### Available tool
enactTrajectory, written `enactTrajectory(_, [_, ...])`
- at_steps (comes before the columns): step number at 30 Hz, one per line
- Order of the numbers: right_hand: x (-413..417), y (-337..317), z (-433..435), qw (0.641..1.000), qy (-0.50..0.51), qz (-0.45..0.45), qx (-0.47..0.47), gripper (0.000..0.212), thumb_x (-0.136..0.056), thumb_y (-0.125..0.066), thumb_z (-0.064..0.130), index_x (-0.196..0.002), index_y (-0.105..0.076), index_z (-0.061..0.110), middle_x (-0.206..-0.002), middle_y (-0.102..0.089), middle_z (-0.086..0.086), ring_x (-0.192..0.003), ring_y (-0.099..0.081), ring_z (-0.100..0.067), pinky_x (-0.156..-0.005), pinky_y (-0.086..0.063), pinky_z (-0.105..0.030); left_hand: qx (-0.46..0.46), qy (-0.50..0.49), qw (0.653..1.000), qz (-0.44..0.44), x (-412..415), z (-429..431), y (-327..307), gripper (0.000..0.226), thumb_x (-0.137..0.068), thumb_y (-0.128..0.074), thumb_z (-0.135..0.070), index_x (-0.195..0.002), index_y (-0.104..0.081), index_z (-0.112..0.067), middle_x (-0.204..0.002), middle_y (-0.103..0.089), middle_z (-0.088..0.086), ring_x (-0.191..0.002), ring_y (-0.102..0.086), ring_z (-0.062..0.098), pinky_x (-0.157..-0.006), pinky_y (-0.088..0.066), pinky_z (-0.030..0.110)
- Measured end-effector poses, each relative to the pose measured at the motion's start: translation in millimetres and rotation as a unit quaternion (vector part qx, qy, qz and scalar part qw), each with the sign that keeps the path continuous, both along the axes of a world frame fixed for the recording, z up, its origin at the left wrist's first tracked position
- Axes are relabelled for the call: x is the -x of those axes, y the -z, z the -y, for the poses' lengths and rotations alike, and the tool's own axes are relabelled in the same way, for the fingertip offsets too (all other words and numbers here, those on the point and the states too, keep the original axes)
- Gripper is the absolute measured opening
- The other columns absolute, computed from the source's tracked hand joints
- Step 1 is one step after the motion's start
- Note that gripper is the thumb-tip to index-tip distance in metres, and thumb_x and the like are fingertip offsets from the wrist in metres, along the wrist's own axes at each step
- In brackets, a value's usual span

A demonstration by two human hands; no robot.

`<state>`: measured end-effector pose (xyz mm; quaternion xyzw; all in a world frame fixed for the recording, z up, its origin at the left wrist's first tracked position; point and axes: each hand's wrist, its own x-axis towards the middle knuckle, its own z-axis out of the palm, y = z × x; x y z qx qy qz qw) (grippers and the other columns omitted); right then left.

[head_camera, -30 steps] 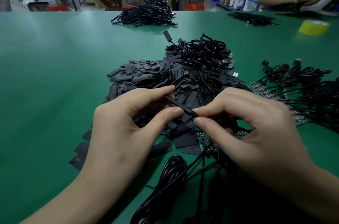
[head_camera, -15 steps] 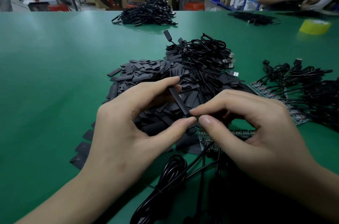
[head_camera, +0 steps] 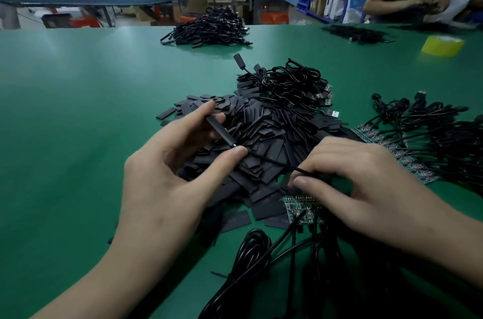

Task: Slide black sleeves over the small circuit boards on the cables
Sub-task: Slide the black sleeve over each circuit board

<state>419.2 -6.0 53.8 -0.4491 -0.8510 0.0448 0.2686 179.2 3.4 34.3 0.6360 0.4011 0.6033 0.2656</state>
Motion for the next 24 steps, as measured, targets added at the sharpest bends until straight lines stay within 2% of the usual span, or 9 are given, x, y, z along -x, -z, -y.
enactTrajectory(4, [-11.3, -12.4, -9.8, 0.996, 0.045, -0.071, -0.022, 0.020, -0.100, -0.061, 0.036, -0.093, -0.078, 0.026, -0.074, -0.071, 0.018, -0.071, -0.068, 0.000, -0.069, -0.053, -0.024, 0.022, -0.020, 0.999, -0.036, 1.2, -2.4, 2.3, 0.074, -0.077, -0.082, -0.045, -0.144, -0.054, -0.028, -0.124, -0.069, -0.019, -0.114, -0.066, 0.004, -0.100, -0.052, 0.025])
enactTrajectory(6, [-21.1, -28.2, -19.0, 0.992, 0.080, -0.097, -0.032, 0.023, -0.099, -0.057, 0.042, -0.097, -0.077, 0.032, -0.069, -0.070, 0.018, -0.061, -0.066, -0.003, -0.058, -0.048, -0.018, 0.006, -0.036, 0.994, -0.107, 1.7, -0.8, 0.6, 0.067, -0.082, -0.075, -0.048, -0.143, -0.054, -0.030, -0.126, -0.066, -0.021, -0.116, -0.063, 0.006, -0.099, -0.051, 0.025])
enactTrajectory(8, [-32.1, -45.1, -38.6, 0.989, 0.111, -0.094, -0.033, 0.028, -0.096, -0.053, 0.050, -0.100, -0.077, 0.036, -0.064, -0.069, 0.014, -0.052, -0.062, -0.010, -0.047, -0.043, -0.019, -0.026, -0.035, 0.978, -0.206, 1.0, 2.1, -1.8, 0.045, -0.086, -0.067, -0.052, -0.128, -0.067, -0.034, -0.115, -0.066, -0.023, -0.110, -0.063, 0.005, -0.095, -0.050, 0.028])
enactTrajectory(10, [-44.0, -59.4, -72.3, 0.988, 0.138, -0.064, -0.038, 0.029, -0.096, -0.055, 0.049, -0.105, -0.077, 0.032, -0.060, -0.066, 0.008, -0.050, -0.059, -0.013, -0.044, -0.040, -0.015, -0.037, 0.000, 0.957, -0.287, -1.5, 6.8, -4.1, 0.030, -0.090, -0.058, -0.059, -0.097, -0.077, -0.037, -0.091, -0.067, -0.023, -0.093, -0.063, 0.002, -0.085, -0.050, 0.034])
enactTrajectory(13, [-54.9, -75.9, -135.0, 0.983, 0.173, -0.003, -0.061, 0.028, -0.100, -0.060, 0.037, -0.111, -0.078, 0.017, -0.077, -0.072, -0.003, -0.061, -0.060, -0.014, -0.056, -0.043, -0.022, -0.031, 0.058, 0.928, -0.367, -4.2, 13.0, -6.2, 0.052, -0.091, -0.043, -0.075, -0.076, -0.074, -0.035, -0.070, -0.064, -0.018, -0.074, -0.061, 0.000, -0.074, -0.046, 0.028])
enactTrajectory(15, [-54.0, -81.4, -175.4, 0.981, 0.186, 0.035, -0.055, 0.032, -0.101, -0.062, 0.034, -0.117, -0.077, 0.010, -0.096, -0.076, -0.013, -0.076, -0.063, -0.021, -0.071, -0.045, -0.031, -0.023, 0.079, 0.915, -0.395, -3.4, 15.8, -8.4, 0.059, -0.088, -0.035, -0.082, -0.076, -0.072, -0.037, -0.067, -0.064, -0.017, -0.071, -0.061, 0.001, -0.071, -0.044, 0.019])
enactTrajectory(18, [-41.2, -85.8, -222.8, 0.977, 0.195, 0.078, -0.030, 0.035, -0.099, -0.063, 0.037, -0.122, -0.074, 0.013, -0.120, -0.074, -0.013, -0.104, -0.067, -0.028, -0.092, -0.049, -0.036, -0.003, 0.098, 0.903, -0.418, -4.0, 18.9, -11.5, 0.062, -0.084, -0.031, -0.087, -0.080, -0.071, -0.041, -0.070, -0.064, -0.017, -0.073, -0.061, 0.003, -0.069, -0.045, 0.018])
enactTrajectory(21, [-20.8, -82.0, -242.6, 0.973, 0.199, 0.116, 0.004, 0.038, -0.097, -0.066, 0.042, -0.128, -0.072, 0.021, -0.120, -0.073, -0.015, -0.099, -0.061, -0.027, -0.083, -0.042, -0.033, 0.022, 0.122, 0.907, -0.403, -6.3, 20.7, -12.7, 0.056, -0.085, -0.037, -0.083, -0.080, -0.070, -0.039, -0.070, -0.063, -0.015, -0.073, -0.062, 0.004, -0.066, -0.047, 0.023])
enactTrajectory(24, [-0.2, -70.4, -235.2, 0.977, 0.183, 0.110, -0.007, 0.040, -0.098, -0.064, 0.043, -0.130, -0.070, 0.019, -0.111, -0.071, -0.009, -0.100, -0.062, -0.024, -0.087, -0.044, -0.033, 0.039, 0.151, 0.914, -0.375, -5.0, 18.9, -11.3, 0.058, -0.088, -0.041, -0.078, -0.078, -0.071, -0.029, -0.071, -0.064, -0.011, -0.073, -0.063, 0.007, -0.065, -0.049, 0.030])
